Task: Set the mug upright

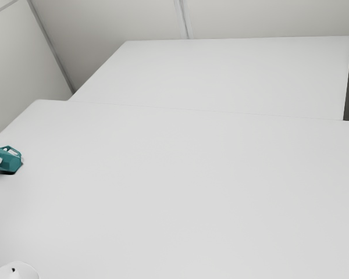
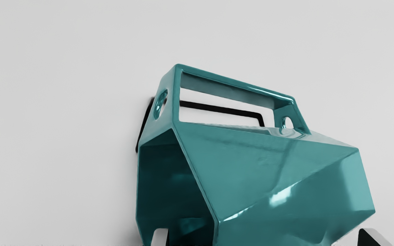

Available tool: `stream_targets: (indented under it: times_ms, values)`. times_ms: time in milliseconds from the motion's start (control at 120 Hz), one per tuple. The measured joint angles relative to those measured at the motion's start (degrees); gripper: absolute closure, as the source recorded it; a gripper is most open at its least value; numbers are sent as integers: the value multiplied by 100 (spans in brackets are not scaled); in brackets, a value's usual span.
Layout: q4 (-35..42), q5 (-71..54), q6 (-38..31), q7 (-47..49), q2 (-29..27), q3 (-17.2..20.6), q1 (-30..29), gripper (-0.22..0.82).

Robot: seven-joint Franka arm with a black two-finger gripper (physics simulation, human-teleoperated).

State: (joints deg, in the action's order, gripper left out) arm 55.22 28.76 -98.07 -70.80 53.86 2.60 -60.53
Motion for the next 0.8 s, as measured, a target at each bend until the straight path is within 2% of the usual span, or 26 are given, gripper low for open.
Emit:
stream_targets:
  times_ms: [275,500,700,800]
  values:
    - [-129,78,526,-27,-2,38,-44,18]
    - [-132,92,724,-98,-57,102,-47,52]
    - [-132,99,865,-200,-117,426,-162,68]
    - [-132,101,917,-261,-138,572,-213,72]
